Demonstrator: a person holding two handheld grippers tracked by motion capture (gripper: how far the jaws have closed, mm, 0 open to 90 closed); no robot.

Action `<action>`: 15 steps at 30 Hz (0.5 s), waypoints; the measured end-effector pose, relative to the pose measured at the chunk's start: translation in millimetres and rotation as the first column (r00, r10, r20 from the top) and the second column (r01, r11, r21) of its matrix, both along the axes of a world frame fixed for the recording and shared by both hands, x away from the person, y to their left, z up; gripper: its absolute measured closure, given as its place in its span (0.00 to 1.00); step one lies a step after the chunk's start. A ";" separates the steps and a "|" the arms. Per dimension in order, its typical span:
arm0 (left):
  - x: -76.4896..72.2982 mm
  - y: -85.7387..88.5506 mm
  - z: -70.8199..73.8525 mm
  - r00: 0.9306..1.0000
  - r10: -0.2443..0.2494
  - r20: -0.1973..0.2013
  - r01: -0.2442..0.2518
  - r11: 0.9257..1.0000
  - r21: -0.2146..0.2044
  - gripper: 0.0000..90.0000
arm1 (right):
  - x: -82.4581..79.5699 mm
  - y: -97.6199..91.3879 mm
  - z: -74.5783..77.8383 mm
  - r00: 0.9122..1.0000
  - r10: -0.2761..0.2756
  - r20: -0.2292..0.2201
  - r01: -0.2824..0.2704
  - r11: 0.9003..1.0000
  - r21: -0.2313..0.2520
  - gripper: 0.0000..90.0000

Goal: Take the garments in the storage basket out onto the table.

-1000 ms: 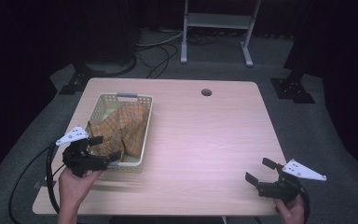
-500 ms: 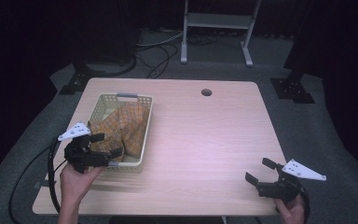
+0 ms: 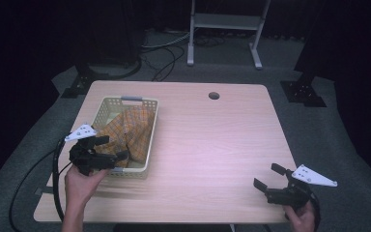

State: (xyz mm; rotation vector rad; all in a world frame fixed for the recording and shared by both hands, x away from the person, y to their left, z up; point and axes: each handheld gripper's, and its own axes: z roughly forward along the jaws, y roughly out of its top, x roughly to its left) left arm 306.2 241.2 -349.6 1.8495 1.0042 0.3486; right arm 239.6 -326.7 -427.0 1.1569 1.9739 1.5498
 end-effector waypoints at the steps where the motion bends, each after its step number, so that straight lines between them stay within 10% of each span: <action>1: 1.3 -0.5 0.2 1.000 0.001 -0.001 -0.001 1.000 0.002 0.02 | 0.0 -0.1 0.1 1.000 0.000 0.001 0.000 1.000 0.000 0.03; 15: 13.7 -5.7 -1.6 1.000 -0.006 -0.030 0.007 1.000 0.023 0.02 | 0.3 0.5 0.1 1.000 0.005 0.002 -0.005 1.000 -0.001 0.03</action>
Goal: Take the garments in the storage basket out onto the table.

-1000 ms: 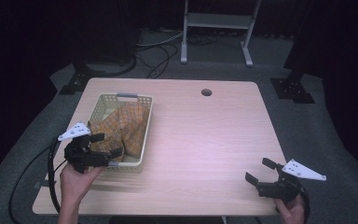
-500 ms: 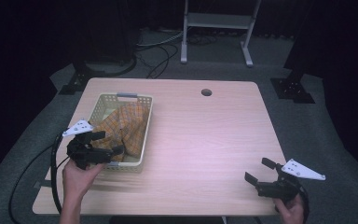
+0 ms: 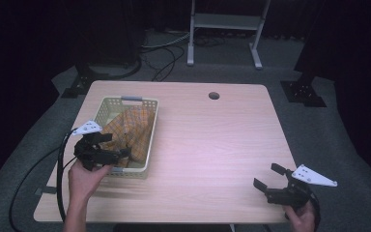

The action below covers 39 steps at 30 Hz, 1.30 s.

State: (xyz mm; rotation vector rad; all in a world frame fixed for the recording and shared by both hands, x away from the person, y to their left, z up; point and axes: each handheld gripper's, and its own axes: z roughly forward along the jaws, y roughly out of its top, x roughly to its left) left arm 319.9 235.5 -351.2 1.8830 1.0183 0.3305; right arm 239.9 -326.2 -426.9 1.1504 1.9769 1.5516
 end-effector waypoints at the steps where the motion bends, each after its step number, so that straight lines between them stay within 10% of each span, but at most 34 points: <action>1: 0.8 -0.1 -0.1 1.000 0.000 0.000 0.000 1.000 -0.005 0.02 | 0.0 0.2 0.0 1.000 0.000 -0.001 0.000 1.000 0.000 0.03; 39: 27.8 -15.9 -2.6 0.998 0.029 -0.055 -0.026 0.999 0.046 0.02 | 1.8 1.5 -0.5 1.000 0.010 -0.002 -0.010 1.000 -0.003 0.03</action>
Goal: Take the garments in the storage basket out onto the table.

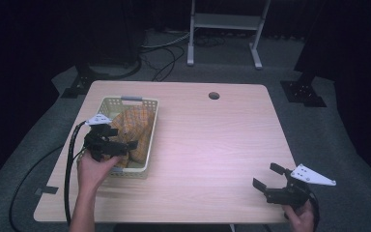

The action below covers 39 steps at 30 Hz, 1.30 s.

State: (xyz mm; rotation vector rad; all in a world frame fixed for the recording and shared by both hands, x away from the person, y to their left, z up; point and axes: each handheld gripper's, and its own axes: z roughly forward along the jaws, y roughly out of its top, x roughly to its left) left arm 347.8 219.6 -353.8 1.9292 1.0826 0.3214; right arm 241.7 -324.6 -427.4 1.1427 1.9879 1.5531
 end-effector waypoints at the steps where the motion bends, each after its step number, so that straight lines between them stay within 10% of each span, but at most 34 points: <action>1: 0.9 -0.5 -0.4 1.000 0.001 -0.002 -0.001 1.000 -0.002 0.02 | 0.1 0.2 -0.1 1.000 0.002 -0.001 -0.002 1.000 -0.002 0.03; 23: 19.6 -11.0 -2.7 0.993 0.052 -0.108 -0.044 0.997 0.068 0.07 | 0.0 -1.0 0.4 1.000 0.001 0.001 -0.001 1.000 -0.003 0.03; 39: 25.1 -11.5 0.2 0.986 0.109 -0.126 -0.093 0.988 0.126 0.45 | 0.0 -1.7 1.0 1.000 -0.001 0.005 0.001 1.000 -0.001 0.03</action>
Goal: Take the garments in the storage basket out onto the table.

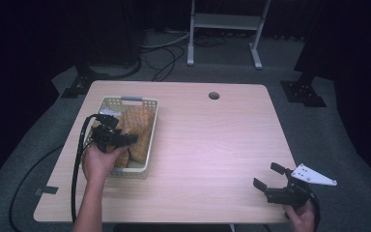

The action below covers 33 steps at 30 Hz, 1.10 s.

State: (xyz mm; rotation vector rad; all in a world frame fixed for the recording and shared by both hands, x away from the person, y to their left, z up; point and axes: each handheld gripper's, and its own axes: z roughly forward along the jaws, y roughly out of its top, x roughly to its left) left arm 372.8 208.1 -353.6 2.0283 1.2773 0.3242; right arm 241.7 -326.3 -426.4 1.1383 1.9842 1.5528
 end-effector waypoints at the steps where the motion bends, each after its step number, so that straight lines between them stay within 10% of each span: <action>1: -0.1 0.1 0.1 1.000 0.002 0.003 -0.002 1.000 0.006 0.48 | 0.1 0.1 0.0 1.000 0.001 0.001 -0.001 1.000 -0.001 0.03; 22: 3.6 0.8 1.9 1.000 0.025 -0.009 -0.024 0.999 0.049 0.76 | 2.5 6.1 -0.6 1.000 0.019 -0.003 -0.019 1.000 0.009 0.03; 33: 5.0 12.0 5.1 0.996 0.077 -0.033 -0.079 0.996 -0.046 0.81 | 2.0 2.9 0.5 1.000 0.006 0.003 -0.006 1.000 0.011 0.03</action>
